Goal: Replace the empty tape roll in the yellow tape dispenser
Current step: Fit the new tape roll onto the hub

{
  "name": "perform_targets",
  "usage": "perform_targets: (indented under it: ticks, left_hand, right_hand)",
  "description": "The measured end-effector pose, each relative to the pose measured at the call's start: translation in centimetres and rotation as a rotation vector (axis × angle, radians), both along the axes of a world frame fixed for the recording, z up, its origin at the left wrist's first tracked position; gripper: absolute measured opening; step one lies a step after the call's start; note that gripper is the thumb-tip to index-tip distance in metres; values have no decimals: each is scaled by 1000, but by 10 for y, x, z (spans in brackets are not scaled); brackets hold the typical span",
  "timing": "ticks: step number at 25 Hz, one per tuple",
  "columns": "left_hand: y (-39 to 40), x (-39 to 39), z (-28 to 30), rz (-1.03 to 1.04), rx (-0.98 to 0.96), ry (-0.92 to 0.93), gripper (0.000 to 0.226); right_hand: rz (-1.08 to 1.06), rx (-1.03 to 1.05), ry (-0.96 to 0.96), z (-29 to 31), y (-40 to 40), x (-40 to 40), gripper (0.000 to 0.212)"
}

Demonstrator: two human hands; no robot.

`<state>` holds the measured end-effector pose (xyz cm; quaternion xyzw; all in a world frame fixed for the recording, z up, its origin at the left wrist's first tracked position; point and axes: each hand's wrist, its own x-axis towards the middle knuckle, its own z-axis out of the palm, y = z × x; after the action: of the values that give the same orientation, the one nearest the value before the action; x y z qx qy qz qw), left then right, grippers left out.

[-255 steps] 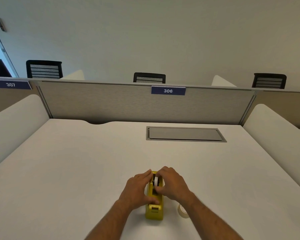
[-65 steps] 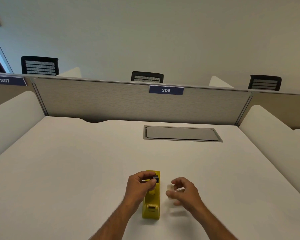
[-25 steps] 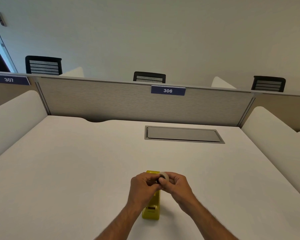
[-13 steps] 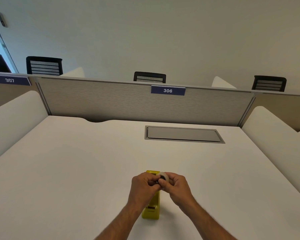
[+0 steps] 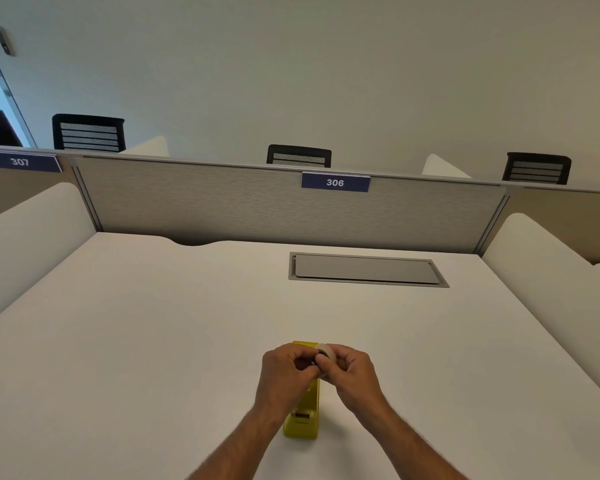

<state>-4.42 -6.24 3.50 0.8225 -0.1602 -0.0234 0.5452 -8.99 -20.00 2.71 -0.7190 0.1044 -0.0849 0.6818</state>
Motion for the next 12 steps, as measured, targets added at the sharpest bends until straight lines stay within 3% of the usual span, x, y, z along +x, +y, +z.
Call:
perform_targets:
  ticks: [4, 7, 12]
  left_hand:
    - [5, 6, -1, -22, 10, 20, 26]
    - [12, 12, 0, -37, 8, 64, 25]
    - [21, 19, -4, -69, 24, 125, 34]
  right_hand:
    - [105, 47, 74, 6, -2, 1, 31]
    - [175, -38, 115, 10, -6, 5, 48]
    - [120, -330, 96, 4, -5, 9, 37]
